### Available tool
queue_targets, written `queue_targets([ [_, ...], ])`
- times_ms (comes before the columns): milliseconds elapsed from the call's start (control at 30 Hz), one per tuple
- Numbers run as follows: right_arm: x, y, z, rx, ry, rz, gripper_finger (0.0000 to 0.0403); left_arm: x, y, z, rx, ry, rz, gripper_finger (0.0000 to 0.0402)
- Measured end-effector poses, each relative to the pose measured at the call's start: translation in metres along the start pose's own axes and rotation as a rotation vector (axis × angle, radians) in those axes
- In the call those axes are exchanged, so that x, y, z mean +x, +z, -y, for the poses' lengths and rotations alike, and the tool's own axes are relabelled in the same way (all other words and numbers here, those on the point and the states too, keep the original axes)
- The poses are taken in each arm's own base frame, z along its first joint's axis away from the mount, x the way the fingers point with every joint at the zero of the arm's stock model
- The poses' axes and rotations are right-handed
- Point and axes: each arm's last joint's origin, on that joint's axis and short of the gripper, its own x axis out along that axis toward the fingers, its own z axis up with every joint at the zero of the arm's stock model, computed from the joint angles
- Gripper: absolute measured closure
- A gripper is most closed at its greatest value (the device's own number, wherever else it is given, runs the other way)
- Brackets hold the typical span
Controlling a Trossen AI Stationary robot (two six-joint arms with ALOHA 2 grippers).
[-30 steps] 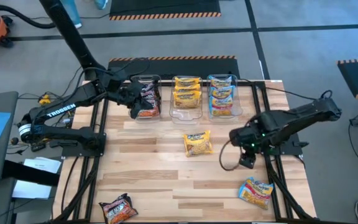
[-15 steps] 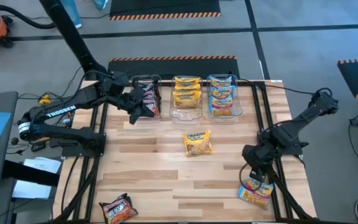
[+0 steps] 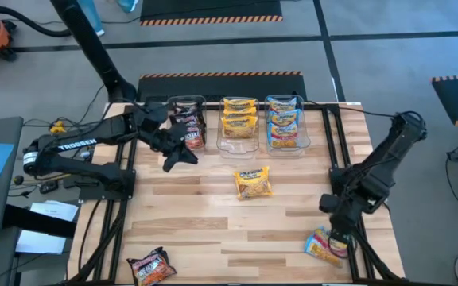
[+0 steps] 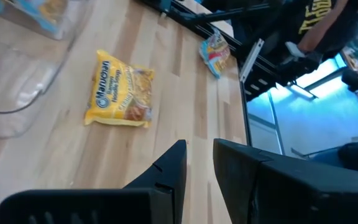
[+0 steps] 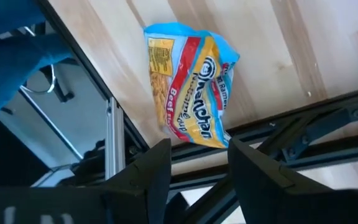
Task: Sort Maruchan noodles
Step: Put the blue noodle pack into the right transparent bin
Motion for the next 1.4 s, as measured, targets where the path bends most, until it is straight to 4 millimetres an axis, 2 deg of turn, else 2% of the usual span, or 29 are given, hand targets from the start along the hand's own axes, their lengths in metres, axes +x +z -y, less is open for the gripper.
queue_targets([
  [200,0.002,-0.009,-0.002,-0.054,-0.002,0.02,0.0217,0.004,-0.003,0.008,0.018,-0.031,-0.023,0.0335],
  [500,0.007,-0.007,-0.006,-0.034,-0.01,0.023,0.018,0.008,-0.007,0.017,0.037,-0.063,-0.048,0.0335],
  [900,0.055,0.006,-0.029,-0.019,-0.154,-0.025,0.0179,0.012,-0.011,0.024,0.058,-0.05,-0.053,0.0335],
  [1400,0.107,0.019,-0.039,0.007,-0.301,-0.106,0.0179,0.012,-0.011,0.024,0.036,-0.034,-0.048,0.0335],
])
